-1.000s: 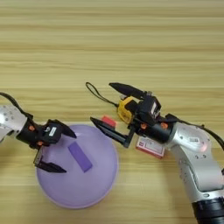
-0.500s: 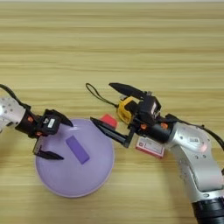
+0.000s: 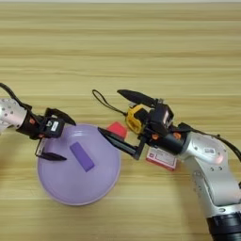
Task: Move the objects on the table
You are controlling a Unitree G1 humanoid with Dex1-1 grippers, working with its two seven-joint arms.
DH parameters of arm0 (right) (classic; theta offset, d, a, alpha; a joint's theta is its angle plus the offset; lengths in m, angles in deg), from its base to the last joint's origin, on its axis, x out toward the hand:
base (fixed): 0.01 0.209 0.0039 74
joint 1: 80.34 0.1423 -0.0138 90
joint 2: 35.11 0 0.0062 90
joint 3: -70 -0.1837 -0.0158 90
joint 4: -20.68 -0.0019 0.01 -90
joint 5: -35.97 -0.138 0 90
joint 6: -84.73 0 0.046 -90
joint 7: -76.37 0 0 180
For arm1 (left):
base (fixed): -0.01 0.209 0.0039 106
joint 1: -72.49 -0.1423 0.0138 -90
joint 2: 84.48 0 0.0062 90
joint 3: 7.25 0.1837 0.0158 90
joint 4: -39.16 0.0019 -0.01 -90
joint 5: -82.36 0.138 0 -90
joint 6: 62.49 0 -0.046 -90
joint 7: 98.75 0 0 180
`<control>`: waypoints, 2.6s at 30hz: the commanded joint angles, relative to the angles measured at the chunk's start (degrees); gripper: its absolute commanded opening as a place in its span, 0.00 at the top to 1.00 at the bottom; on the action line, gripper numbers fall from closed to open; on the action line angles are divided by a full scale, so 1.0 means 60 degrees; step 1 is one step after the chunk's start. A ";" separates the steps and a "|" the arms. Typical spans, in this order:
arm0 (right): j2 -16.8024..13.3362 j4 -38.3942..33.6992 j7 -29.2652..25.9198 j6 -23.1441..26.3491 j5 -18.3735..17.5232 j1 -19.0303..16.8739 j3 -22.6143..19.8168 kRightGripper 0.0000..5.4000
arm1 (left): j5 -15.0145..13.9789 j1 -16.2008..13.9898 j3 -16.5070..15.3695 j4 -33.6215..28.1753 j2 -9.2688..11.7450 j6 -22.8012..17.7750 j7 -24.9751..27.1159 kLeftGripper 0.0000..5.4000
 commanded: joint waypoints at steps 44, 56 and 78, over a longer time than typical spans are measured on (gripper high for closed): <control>0.0587 0.0900 0.1085 -0.0400 -0.0208 0.0869 -0.1168 0.00 | -0.3846 -0.3538 -0.5841 -0.6346 -0.2364 -0.0663 -0.5764 0.00; 0.0780 0.1209 0.1813 -0.0714 -0.0012 0.0998 -0.1472 0.00 | -0.2078 -0.3532 -0.7121 -0.3662 -0.3319 0.1385 -0.9560 0.00; -0.0987 0.2057 0.0072 -0.1022 0.0572 0.0179 -0.1470 0.00 | -0.1298 -0.2698 -0.7006 0.1132 -0.3378 0.3814 -1.0856 0.00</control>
